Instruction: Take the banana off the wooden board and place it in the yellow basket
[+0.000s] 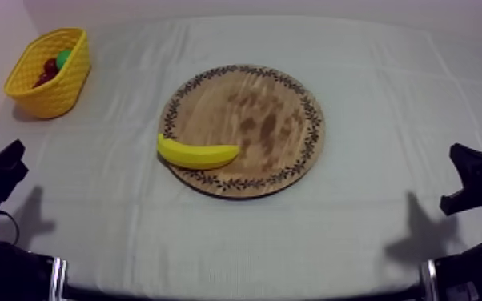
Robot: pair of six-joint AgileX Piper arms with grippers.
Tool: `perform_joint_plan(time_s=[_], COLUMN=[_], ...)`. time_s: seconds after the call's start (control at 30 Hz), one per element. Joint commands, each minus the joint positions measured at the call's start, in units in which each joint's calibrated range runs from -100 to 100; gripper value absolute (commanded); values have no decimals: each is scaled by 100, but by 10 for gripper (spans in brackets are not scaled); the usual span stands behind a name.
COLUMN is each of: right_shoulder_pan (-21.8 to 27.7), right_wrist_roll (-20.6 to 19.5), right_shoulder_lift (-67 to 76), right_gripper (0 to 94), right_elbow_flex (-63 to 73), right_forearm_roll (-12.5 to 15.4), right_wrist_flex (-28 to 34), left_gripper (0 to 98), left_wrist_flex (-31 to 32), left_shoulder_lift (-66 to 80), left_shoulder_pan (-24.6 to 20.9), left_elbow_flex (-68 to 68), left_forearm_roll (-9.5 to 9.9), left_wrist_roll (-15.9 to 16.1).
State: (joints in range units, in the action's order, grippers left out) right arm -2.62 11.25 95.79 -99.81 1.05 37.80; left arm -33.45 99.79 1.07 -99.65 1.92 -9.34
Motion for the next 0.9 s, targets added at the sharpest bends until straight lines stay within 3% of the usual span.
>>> perform_joint_plan(time_s=[0.0,0.87], right_shoulder_pan=[1,1], right_wrist_roll=[1,1], right_shoulder_lift=[-3,-3], right_gripper=[2,2], right_elbow_flex=[3,3], right_forearm_roll=[0,0], right_wrist_flex=[2,2], left_gripper=[1,2], left_wrist_flex=[-2,-2], left_shoulder_lift=[4,4], left_shoulder_pan=[-2,-2], left_elbow_flex=[-2,-13], left_forearm_roll=[0,19], left_wrist_roll=[-6,27])
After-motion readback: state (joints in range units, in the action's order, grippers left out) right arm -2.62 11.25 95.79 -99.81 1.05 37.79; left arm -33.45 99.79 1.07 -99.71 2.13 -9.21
